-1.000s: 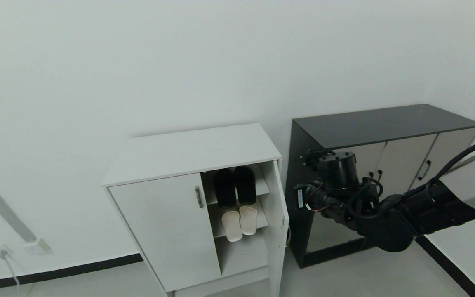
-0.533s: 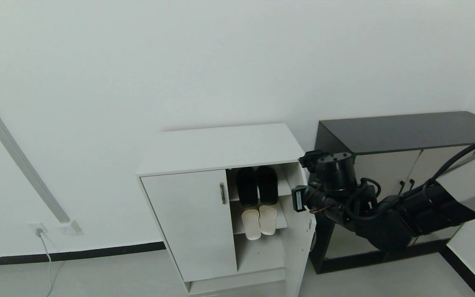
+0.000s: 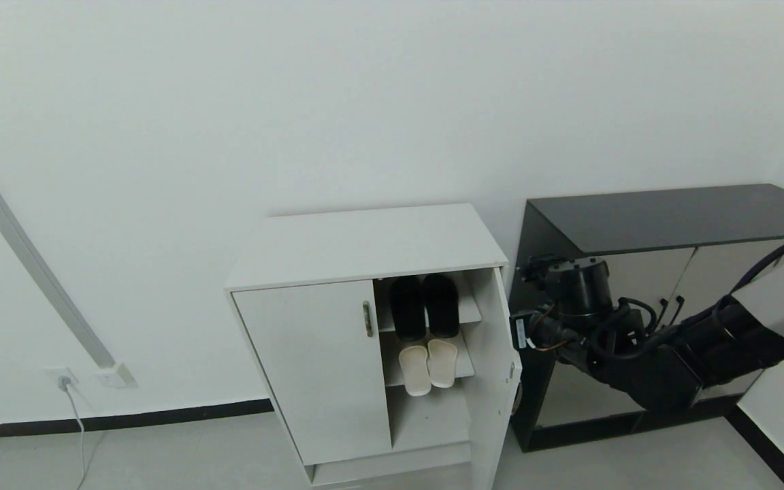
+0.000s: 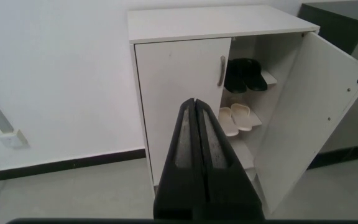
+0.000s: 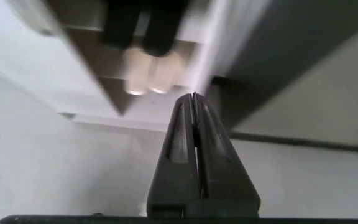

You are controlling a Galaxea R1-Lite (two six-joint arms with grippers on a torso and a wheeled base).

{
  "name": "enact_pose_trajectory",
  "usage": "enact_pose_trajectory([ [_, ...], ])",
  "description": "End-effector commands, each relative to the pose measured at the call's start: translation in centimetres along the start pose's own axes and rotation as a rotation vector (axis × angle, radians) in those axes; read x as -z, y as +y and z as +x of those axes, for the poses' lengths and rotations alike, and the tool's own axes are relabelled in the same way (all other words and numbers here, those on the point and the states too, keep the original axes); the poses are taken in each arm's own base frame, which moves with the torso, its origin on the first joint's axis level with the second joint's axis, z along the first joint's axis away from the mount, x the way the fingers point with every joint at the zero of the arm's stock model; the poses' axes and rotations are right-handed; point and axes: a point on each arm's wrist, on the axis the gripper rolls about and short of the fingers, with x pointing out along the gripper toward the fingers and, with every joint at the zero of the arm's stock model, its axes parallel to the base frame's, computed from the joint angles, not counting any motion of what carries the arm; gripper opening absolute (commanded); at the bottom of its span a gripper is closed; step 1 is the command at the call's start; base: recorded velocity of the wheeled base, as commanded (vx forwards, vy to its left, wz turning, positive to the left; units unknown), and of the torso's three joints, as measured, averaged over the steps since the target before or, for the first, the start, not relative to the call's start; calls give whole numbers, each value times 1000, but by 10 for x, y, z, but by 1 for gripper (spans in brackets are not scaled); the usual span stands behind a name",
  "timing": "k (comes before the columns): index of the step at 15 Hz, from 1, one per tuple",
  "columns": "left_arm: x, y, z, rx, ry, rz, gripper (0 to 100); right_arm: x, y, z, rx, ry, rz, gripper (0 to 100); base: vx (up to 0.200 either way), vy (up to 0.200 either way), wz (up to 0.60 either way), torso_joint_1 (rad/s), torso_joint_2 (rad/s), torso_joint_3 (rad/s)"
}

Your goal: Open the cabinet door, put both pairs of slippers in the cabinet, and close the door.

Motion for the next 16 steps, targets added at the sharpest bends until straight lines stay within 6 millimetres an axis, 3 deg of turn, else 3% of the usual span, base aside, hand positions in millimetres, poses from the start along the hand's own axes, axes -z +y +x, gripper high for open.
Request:
enact_pose_trajectory([
  [1,0,0,0,0,1,0,0,7,-7,3,23,26,-2,0,0,0,0,0,0,0],
  [8,0,0,0,0,1,0,0,28,-6,22,26,81,-16,0,0,0,0,0,0,0],
  [16,0,0,0,0,1,0,0,24,15,44,-46,28,-9,0,0,0,0,0,0,0],
])
